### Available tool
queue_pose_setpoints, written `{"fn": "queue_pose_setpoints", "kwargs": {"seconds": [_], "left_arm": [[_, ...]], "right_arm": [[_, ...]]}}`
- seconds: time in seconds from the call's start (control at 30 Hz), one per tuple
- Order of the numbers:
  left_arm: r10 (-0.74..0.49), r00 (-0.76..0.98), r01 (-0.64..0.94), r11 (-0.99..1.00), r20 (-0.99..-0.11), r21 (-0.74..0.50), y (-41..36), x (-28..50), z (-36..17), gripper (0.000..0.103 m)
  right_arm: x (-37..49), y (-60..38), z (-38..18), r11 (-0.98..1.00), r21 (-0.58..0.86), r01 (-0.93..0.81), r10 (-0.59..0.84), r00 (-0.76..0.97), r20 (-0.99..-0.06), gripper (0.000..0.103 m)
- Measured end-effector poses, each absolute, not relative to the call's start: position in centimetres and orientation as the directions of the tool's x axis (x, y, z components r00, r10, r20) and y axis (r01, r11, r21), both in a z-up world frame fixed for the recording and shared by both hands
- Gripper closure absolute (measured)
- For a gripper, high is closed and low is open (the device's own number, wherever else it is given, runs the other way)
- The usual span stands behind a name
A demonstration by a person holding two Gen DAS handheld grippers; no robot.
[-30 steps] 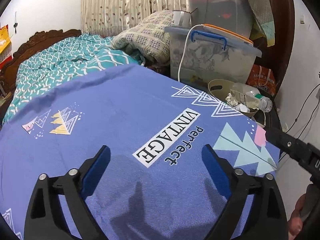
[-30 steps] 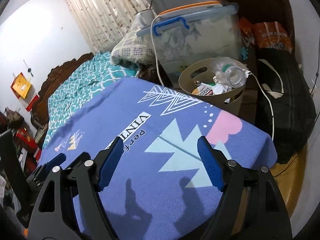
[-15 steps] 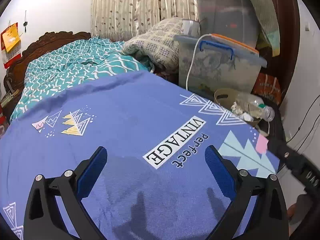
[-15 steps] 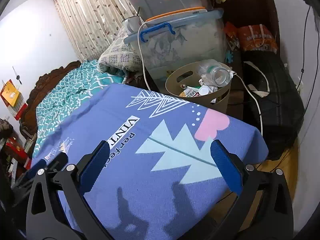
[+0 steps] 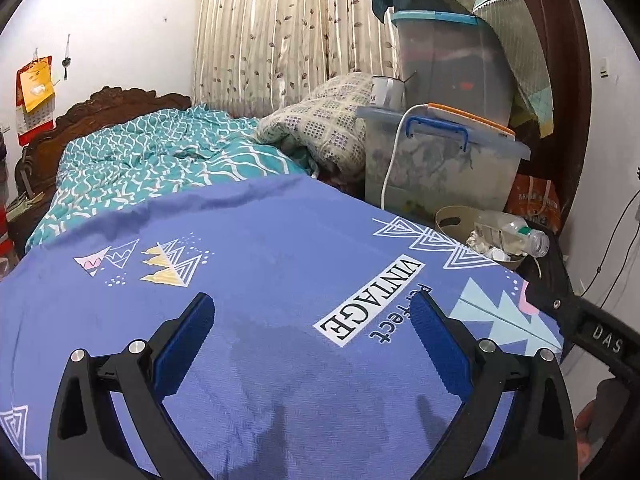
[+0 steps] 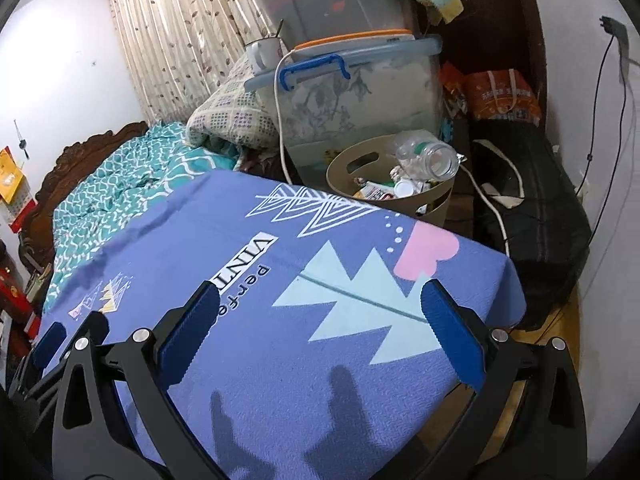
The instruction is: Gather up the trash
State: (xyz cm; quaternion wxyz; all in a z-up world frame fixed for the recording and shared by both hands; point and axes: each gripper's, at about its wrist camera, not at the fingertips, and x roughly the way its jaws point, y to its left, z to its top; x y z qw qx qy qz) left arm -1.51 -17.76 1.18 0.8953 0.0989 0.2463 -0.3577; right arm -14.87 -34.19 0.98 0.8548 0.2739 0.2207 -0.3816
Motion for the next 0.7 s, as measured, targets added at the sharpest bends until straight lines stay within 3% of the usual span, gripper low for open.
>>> {"fn": "queue_pose_setpoints", "kwargs": {"seconds": [0.13,0.27,0.4,0.6,0.7], "left_arm": [[-0.600,0.650,0.681,0.732,-0.466,0.008,-17.2,-1.8,1.5,0.009],[-0.597,0.684,0.658,0.753,-0.419,0.003,-16.4,-1.8,1.6,0.009],[-0.592,0.684,0.644,0.765,-0.426,-0.028,-16.0,-1.1,1.5,0.009],[-0.560,0.727,0.606,0.795,-0.397,-0.012,-15.5,-1.1,1.5,0.009],[-0.533,0.750,0.584,0.812,-0.391,0.014,-15.4,-1.2,1.5,0.009]], "right_arm": [[-15.1,-34.0,1.7,0.542,0.272,0.795,-0.592,0.591,-0.548,0.003],[-15.6,-33.4,3.1,0.527,0.248,0.813,-0.679,0.578,-0.452,0.003],[-15.4,-33.6,3.4,0.516,0.233,0.824,-0.700,0.563,-0.440,0.003],[-14.2,-31.9,5.0,0.553,0.180,0.814,-0.756,0.581,-0.302,0.003],[-13.2,-31.7,5.2,0.575,0.206,0.792,-0.727,0.609,-0.317,0.003]]}}
